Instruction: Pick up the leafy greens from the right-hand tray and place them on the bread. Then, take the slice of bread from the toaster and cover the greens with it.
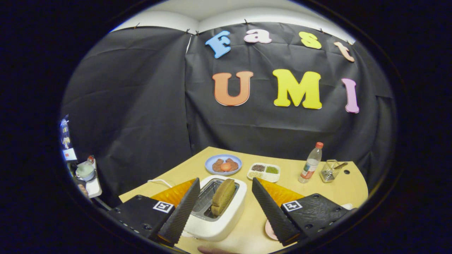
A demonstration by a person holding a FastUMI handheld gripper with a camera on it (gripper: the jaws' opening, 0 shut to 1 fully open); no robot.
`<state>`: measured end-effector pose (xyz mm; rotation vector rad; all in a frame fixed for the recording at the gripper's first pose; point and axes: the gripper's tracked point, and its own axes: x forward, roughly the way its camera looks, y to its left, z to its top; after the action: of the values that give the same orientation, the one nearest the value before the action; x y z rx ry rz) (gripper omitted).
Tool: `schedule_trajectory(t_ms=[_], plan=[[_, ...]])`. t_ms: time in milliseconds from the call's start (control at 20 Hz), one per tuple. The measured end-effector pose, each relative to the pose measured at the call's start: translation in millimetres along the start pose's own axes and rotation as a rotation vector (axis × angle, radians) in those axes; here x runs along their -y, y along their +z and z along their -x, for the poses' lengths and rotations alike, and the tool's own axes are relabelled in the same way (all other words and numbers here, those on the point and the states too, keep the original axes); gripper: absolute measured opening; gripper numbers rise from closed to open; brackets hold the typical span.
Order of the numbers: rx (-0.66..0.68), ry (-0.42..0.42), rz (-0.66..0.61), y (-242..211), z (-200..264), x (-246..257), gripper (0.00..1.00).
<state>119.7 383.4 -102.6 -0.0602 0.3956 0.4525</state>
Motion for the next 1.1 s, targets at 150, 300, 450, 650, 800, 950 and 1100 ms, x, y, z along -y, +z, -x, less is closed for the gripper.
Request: schedule_trajectory(t_ms=[150,300,450,650,800,950,1100], plan=[[-0.08,-0.084,-0.027,-14,-27,4,0.96],[-0.176,-0.149,-0.079,-31,-49,7,0.96],[-0.238,-0.192,-0.097,-42,-55,11,0.83],[-0.294,-0.246,-0.087,-48,-60,14,0.6],[-0.337,-0.22,-0.104,-55,-62,4,0.43],[-0.362,-0.251,-0.156,-55,-58,7,0.19],[-0.338,-0.227,-0.151,-42,-52,-1,0.14]])
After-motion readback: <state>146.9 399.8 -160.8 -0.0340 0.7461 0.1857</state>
